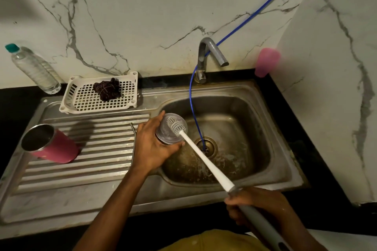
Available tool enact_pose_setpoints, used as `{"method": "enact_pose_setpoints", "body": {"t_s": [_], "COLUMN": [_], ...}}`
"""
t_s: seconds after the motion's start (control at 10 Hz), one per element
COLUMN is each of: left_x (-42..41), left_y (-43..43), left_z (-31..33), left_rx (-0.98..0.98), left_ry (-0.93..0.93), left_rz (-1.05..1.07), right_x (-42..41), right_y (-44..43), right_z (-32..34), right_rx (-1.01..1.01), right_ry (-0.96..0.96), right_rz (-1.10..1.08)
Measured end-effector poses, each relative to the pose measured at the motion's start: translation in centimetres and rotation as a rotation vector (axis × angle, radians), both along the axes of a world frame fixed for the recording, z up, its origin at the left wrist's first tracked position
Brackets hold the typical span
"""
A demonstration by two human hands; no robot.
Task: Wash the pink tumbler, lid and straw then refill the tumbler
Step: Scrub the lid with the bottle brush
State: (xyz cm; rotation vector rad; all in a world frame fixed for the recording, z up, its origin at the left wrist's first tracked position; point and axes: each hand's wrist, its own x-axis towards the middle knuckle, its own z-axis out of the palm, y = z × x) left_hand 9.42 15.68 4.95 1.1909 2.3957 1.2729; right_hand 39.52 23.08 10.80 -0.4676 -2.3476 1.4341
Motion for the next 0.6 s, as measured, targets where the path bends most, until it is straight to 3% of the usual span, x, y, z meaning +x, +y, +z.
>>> {"method": "enact_pose_setpoints", "body": {"t_s": [0.1, 0.2, 0.3, 0.4, 0.5, 0.6], "left_x": [-0.1, -0.6, -0.8, -1.0, -1.4, -1.6], "left_y": [0.0, 0.1, 0.3, 0.7, 0.8, 0.7], "left_z": [-0.2, -0.3, -0.2, 0.0, 0.2, 0.2], "left_rx": [-0.002, 0.034, 0.049, 0.1, 0.11, 0.116], "left_ry": [-0.015, -0.044, 0.004, 0.014, 0.06, 0.129], "left_rz": [-0.008, -0.006, -0.03, -0.022, -0.027, -0.043], "right_x": [0.7, 0.8, 0.1, -0.3, -1.0, -1.3], "right_y": [1.3, 2.4, 3.7, 4.5, 4.3, 4.3], "right_z": [0.1, 1.6, 2.3, 2.0, 1.5, 0.8], "right_rx": [-0.223, -0.143, -0.444, -0.561, -0.14, 0.115], "right_ry": [-0.291, -0.377, -0.369, -0.42, -0.361, -0.363], "right_rz": [0.15, 0.236, 0.281, 0.24, 0.136, 0.035]}}
